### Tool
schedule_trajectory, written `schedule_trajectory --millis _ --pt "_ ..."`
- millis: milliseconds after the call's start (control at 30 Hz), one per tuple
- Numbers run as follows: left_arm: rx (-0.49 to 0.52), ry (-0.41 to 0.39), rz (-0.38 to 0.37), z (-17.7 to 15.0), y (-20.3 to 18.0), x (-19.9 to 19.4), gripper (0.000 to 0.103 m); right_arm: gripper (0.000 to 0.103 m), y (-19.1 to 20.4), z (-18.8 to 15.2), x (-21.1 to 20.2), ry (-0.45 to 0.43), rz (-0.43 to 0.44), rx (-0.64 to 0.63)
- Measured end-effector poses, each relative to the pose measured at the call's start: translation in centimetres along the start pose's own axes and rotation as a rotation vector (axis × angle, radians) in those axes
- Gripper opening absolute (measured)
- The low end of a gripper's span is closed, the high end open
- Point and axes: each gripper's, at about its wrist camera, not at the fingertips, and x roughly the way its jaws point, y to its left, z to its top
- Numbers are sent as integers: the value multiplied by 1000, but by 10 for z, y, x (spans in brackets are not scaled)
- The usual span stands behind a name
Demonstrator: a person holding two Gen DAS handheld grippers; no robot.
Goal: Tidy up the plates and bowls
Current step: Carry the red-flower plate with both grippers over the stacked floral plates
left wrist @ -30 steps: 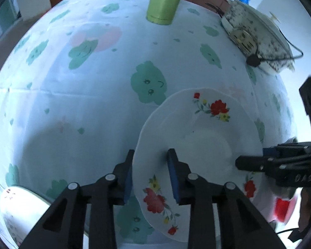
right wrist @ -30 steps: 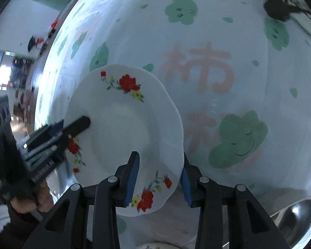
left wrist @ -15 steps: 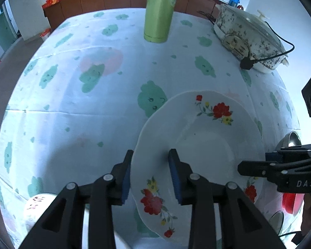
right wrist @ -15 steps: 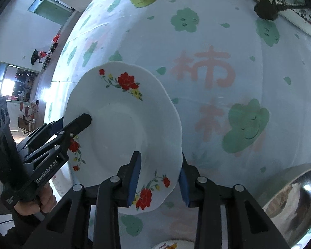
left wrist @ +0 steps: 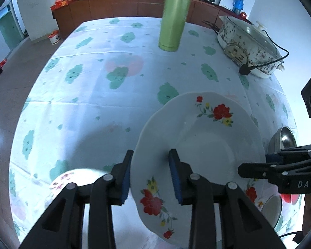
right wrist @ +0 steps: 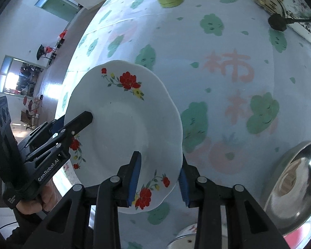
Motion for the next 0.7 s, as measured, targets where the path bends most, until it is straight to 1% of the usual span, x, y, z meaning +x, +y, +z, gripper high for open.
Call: schedule_trajectory --millis 233,467,700 --pt "-45 2 25 -27 33 -17 32 37 39 -16 14 19 16 -29" --pt "-79 18 42 -56 66 -25 32 37 74 -33 42 49 40 -36" --pt "-104 20 61 -73 97 -27 32 37 102 -40 62 39 58 -34"
